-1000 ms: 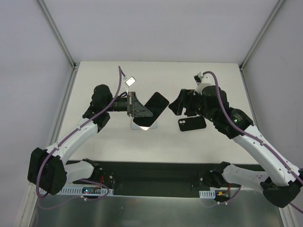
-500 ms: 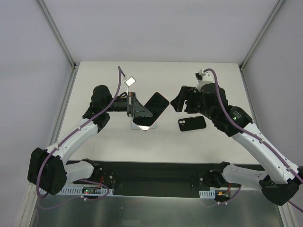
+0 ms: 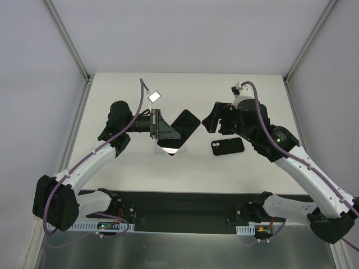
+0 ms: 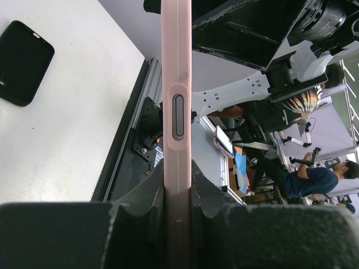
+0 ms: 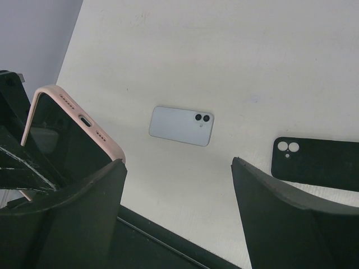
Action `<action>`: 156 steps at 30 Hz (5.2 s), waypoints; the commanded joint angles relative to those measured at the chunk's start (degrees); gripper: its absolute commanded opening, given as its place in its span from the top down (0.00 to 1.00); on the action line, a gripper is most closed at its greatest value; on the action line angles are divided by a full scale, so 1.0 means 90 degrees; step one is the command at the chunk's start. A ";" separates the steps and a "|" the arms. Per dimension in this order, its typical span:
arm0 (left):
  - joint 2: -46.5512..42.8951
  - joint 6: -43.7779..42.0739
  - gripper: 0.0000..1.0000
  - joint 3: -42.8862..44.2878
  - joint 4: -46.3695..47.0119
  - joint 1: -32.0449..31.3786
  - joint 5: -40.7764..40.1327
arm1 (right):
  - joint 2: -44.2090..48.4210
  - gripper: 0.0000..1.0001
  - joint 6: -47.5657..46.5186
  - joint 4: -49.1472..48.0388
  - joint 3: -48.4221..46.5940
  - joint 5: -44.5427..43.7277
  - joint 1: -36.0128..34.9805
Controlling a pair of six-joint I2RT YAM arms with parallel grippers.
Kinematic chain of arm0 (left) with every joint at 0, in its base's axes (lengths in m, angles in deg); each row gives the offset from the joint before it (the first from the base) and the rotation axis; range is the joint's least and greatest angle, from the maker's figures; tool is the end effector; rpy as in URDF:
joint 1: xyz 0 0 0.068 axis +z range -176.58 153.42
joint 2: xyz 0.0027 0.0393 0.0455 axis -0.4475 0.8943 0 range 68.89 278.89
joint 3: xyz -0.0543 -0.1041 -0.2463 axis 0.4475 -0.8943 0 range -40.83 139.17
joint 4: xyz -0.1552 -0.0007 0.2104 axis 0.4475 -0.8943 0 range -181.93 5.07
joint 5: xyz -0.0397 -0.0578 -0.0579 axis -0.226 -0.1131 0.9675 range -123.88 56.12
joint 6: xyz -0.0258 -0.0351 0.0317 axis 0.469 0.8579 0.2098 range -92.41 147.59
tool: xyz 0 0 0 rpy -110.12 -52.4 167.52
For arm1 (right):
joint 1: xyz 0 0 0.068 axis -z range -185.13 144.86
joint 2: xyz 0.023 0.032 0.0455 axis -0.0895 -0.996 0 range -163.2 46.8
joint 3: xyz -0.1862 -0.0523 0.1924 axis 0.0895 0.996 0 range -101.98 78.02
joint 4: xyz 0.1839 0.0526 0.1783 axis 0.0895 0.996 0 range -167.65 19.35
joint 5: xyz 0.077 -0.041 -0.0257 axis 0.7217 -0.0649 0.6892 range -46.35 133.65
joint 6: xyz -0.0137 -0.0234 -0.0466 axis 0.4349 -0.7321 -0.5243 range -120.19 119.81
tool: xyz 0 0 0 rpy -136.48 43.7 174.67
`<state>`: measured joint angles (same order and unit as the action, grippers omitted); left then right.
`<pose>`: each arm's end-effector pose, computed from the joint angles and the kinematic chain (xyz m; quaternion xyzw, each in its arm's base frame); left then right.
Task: Take the phone out of the phone case
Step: Remove the phone case from the phone.
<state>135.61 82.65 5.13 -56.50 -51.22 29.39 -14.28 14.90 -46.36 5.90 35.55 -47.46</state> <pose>0.2188 -0.1352 0.3373 0.2338 0.6445 -0.6757 0.2709 0.1688 0.1471 0.4125 -0.1534 0.8049 0.2231 0.5281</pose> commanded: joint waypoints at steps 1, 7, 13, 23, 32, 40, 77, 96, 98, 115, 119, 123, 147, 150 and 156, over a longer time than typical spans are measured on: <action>-0.0236 0.0053 1.00 0.0050 0.0709 0.0023 0.0236 | 0.0204 0.21 -0.0085 -0.0205 -0.0249 0.0070 -0.0072; -0.0226 0.0073 1.00 0.0060 0.0728 0.0023 0.0256 | 0.0273 0.21 -0.0095 -0.0244 -0.0229 0.0070 -0.0102; -0.0226 0.0092 1.00 0.0080 0.0758 0.0023 0.0275 | 0.0175 0.21 -0.0114 -0.0244 -0.0229 0.0080 -0.0131; -0.0274 0.0151 1.00 0.0099 0.0806 0.0023 0.0295 | -0.0049 0.21 -0.0183 0.0039 -0.0210 -0.0311 -0.0170; -0.0333 0.0278 1.00 0.0148 0.0943 0.0023 0.0324 | -0.0488 0.21 -0.0300 0.0682 -0.0356 -0.1208 -0.0336; -0.0431 0.0297 1.00 0.0275 0.0924 0.0023 0.0363 | -0.0821 0.21 -0.0300 0.1641 -0.0600 -0.2352 -0.0453; -0.1231 0.1323 1.00 0.0880 0.1812 0.0033 0.0353 | -0.2237 0.20 0.0129 0.0832 0.0082 -0.1135 -0.0512; -0.1437 0.1401 1.00 0.1183 0.1930 0.0062 0.0285 | -0.2578 0.20 0.0501 0.0322 0.0493 -0.0252 -0.0248; -0.1437 0.1362 1.00 0.1183 0.1881 0.0072 0.0285 | -0.2559 0.20 0.0549 0.0226 0.0561 -0.0097 -0.0190; -0.0910 0.1771 1.00 0.0646 0.2846 0.0306 0.0295 | -0.1016 0.41 0.2598 -0.3817 0.2192 0.3759 0.0689; -0.0753 0.2074 1.00 0.0607 0.3277 0.0443 0.0314 | -0.0890 0.63 0.2990 -0.4363 0.2417 0.3976 0.0699; -0.0656 0.2181 1.00 0.0578 0.3462 0.0589 0.0373 | -0.0723 0.72 0.3313 -0.4726 0.2631 0.4015 0.0728; 0.0761 0.4330 1.00 -0.0213 0.6978 0.1127 0.0382 | -0.1670 0.89 0.6381 -1.0303 0.2271 0.4709 0.0679; 0.0634 0.4311 1.00 -0.0233 0.6901 0.1127 0.0441 | -0.1748 0.87 0.6194 -1.0039 0.2106 0.4650 0.0689; 0.0507 0.4272 1.00 -0.0243 0.6812 0.1127 0.0451 | -0.1846 0.85 0.6009 -0.9727 0.1900 0.4640 0.0767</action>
<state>142.34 121.69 2.61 -13.46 -39.25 32.93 -30.76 68.65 -129.79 27.23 75.05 -38.76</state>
